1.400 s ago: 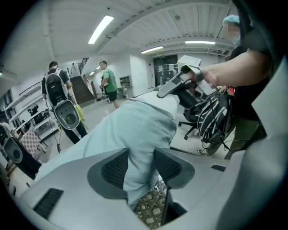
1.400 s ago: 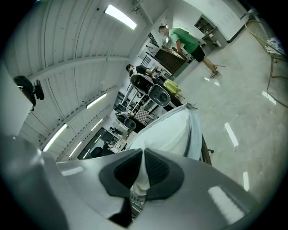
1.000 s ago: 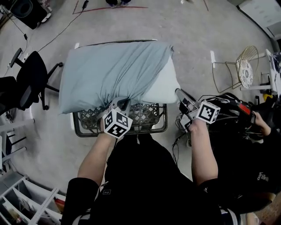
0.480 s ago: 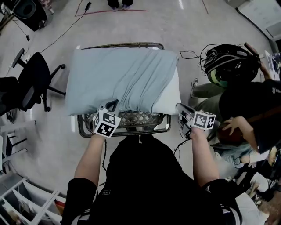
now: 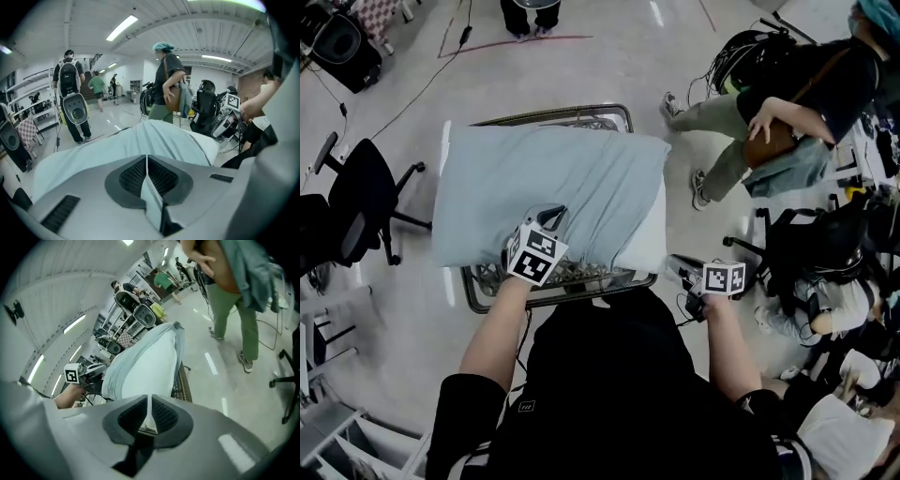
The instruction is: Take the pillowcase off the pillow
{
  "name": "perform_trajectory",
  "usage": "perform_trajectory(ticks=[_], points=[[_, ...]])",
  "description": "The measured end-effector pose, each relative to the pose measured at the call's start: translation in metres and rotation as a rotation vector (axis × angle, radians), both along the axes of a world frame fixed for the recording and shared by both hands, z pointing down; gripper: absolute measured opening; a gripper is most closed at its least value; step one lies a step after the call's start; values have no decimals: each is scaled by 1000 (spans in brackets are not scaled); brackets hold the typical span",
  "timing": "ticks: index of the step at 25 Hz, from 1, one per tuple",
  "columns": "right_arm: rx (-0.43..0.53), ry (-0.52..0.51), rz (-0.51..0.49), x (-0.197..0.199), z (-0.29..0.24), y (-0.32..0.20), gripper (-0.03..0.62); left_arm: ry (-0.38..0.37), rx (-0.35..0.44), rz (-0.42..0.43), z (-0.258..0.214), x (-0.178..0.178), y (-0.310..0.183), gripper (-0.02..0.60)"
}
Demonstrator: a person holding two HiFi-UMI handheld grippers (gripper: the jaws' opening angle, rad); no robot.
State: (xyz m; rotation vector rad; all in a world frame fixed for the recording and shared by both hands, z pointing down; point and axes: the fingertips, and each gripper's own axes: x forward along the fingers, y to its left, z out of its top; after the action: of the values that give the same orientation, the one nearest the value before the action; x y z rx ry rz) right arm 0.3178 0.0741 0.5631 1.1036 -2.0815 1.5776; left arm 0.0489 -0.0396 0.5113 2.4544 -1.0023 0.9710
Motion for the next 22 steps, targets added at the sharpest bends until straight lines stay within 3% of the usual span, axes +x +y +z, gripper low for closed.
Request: perform_trajectory(ticks=[5, 8, 13, 17, 22], points=[[53, 43, 21, 29, -4, -46, 101, -10, -5, 63, -2, 39, -38, 20], [70, 118, -46, 37, 11, -89, 112, -47, -16, 86, 4, 66, -68, 73], [109, 170, -178, 33, 38, -179, 126, -103, -52, 81, 26, 101, -134, 95], [108, 97, -233, 21, 59, -235, 169, -138, -96, 44, 52, 114, -180, 109], [39, -62, -352, -1, 80, -250, 259, -186, -184, 29, 85, 117, -202, 113]])
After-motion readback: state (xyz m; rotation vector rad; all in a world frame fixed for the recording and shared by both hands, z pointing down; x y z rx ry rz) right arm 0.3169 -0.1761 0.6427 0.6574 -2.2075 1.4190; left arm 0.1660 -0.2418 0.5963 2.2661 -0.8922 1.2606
